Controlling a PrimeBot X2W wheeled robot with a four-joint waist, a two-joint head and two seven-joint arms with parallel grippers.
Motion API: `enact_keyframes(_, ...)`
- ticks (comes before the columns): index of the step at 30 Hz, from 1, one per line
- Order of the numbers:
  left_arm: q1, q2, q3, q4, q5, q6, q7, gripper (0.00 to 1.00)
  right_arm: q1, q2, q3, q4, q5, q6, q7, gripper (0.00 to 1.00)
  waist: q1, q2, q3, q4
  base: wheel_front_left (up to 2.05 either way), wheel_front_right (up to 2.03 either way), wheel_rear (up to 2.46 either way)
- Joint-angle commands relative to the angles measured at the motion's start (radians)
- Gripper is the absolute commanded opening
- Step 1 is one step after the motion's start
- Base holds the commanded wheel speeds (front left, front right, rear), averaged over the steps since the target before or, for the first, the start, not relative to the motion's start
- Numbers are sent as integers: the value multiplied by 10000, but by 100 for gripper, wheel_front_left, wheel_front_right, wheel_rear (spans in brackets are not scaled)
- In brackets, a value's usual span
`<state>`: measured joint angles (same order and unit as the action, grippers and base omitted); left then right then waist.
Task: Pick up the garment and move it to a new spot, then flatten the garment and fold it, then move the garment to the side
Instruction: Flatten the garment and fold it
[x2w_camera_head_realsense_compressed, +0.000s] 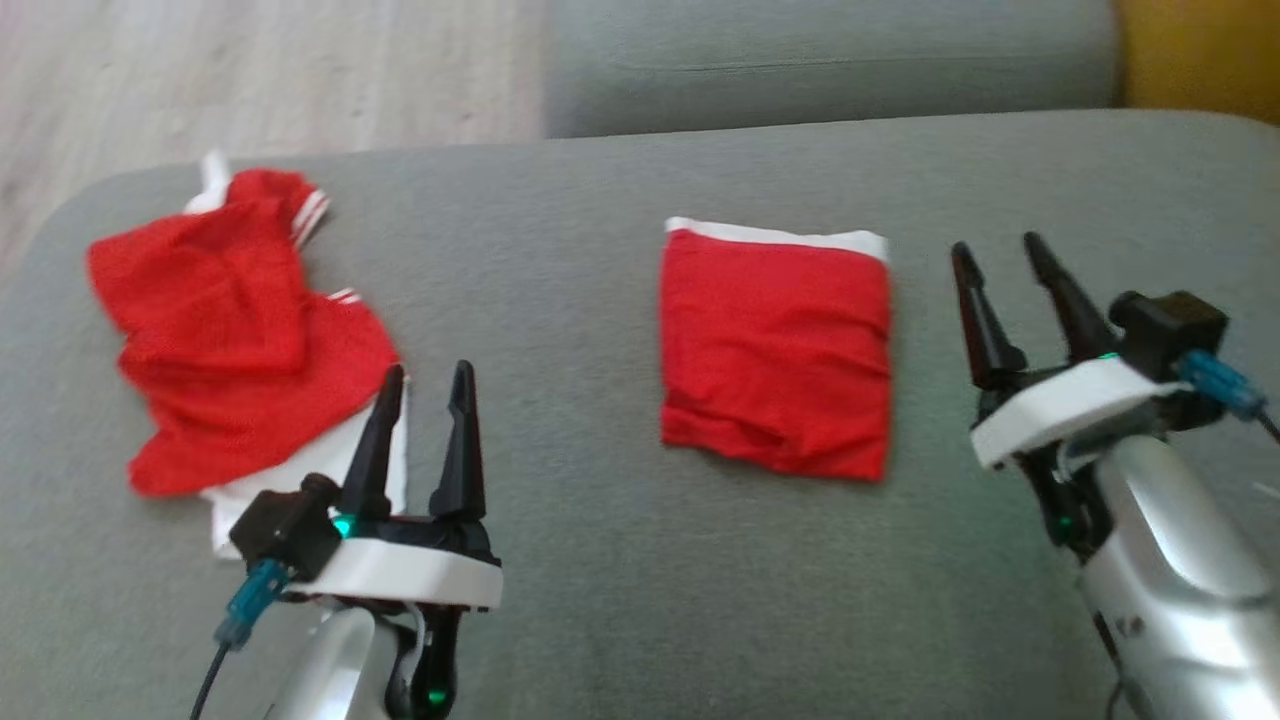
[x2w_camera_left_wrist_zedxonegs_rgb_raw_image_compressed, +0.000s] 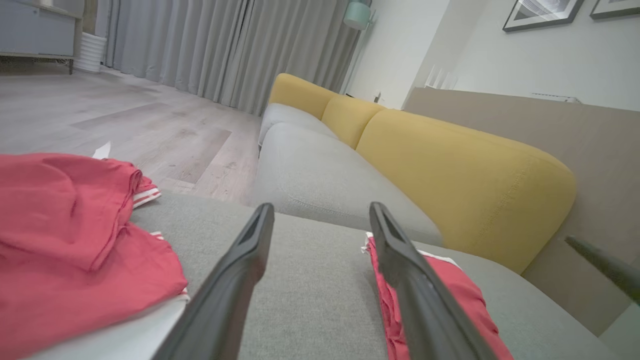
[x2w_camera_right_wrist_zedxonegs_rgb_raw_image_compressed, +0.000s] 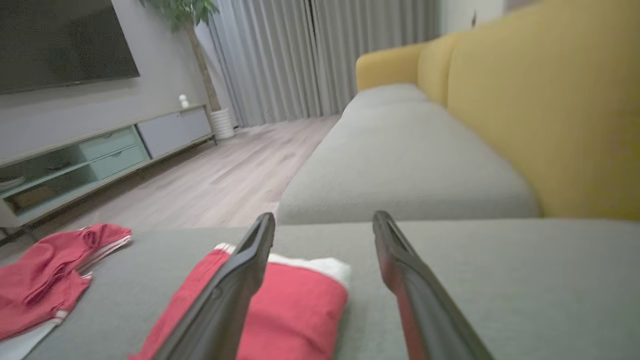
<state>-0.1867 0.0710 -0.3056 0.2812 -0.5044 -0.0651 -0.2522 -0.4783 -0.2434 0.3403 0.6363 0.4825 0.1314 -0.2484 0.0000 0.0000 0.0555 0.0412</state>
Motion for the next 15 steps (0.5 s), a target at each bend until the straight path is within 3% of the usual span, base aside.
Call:
enact_keyframes(1, -147, 30, 447, -392, 144, 49, -92, 100, 365, 74, -215, -643, -730, -7, -129, 100, 0, 0, -59, -419, 0, 0, 0)
enact_keyframes(7, 187, -134, 920, -513, 302, -92, -93, 100, 2140, 1110, -1945, -2462, -2732, -7, -131, 100, 0, 0, -34, -785, 0, 0, 0)
enact_keyframes(15, 664, -200, 1347, -651, 885, -147, -94, 100, 3360, 1848, -2743, -3328, -3384, -7, -132, 100, 0, 0, -18, -831, 0, 0, 0)
